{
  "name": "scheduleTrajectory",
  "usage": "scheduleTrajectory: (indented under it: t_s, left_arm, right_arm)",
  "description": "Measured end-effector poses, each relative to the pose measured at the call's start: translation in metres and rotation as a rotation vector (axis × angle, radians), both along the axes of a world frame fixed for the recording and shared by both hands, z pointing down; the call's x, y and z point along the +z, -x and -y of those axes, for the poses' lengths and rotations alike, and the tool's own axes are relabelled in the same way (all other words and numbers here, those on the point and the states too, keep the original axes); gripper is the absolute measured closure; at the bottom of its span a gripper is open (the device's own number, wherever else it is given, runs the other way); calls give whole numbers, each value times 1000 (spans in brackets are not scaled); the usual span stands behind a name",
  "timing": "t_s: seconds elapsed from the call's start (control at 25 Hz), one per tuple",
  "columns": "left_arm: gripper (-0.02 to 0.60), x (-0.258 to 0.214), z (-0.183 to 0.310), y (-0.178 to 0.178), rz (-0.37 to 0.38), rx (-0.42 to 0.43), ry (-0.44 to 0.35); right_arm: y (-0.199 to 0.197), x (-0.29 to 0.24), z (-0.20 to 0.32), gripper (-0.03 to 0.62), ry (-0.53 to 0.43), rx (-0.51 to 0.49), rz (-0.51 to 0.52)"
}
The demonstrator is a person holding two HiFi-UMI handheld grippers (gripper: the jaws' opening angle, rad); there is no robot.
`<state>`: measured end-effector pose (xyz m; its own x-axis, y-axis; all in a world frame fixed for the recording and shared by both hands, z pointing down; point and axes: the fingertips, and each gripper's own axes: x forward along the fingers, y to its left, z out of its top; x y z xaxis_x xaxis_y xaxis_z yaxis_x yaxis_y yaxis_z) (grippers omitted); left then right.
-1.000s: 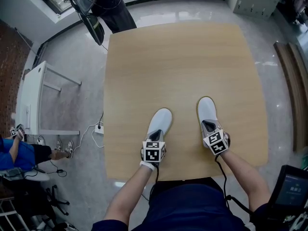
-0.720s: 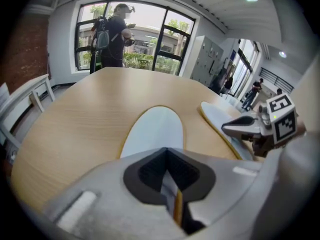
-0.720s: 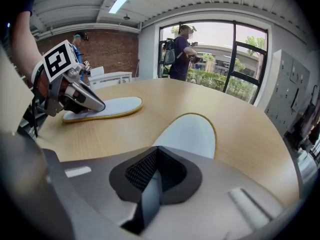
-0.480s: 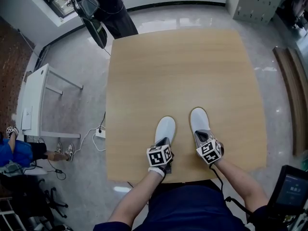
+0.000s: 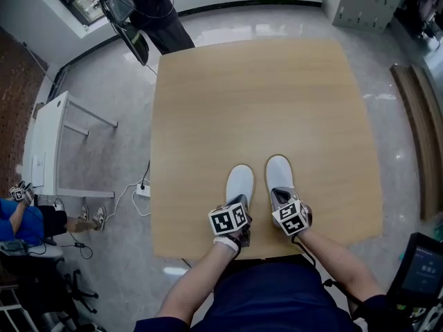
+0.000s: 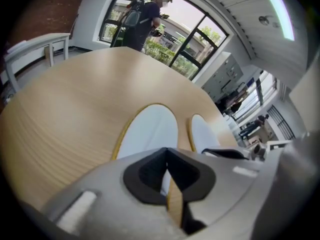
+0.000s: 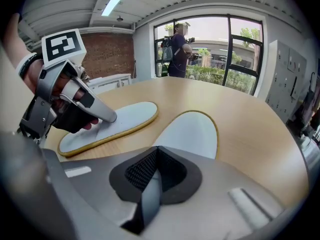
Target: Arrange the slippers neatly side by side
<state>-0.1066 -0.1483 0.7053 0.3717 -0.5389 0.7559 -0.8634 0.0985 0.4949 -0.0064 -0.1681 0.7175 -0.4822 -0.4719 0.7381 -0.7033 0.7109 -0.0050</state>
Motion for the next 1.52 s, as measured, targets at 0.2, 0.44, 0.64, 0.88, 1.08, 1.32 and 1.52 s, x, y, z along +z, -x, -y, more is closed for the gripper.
scheduleTrajectory:
  t_s: [0.2, 0.44, 0.64, 0.88, 1.08, 1.32, 1.52]
  left_arm:
    - [577, -14, 1, 0, 238, 385, -115]
    - [577, 20, -8, -8, 548, 870, -220]
    - [577, 20, -2, -10, 489, 726, -216]
    - [577, 19, 0, -16, 458, 639, -202]
    - [577, 18, 2, -22, 451, 580, -184]
    - [577, 18, 2, -30, 448, 587, -190]
    - [577, 17, 2, -32, 453, 591, -191]
  right_arm:
    - [0, 1, 0, 583, 14, 7, 10]
    - [0, 2, -1, 585, 10, 7, 11]
    - [0, 1, -1, 583, 15, 21, 11]
    - [5, 0, -3, 583, 24, 35, 18]
    - [10, -2, -5, 583, 26, 26, 21]
    - [18, -1, -6, 583, 44, 33, 28]
    - [21, -2, -7, 583, 73, 70, 46]
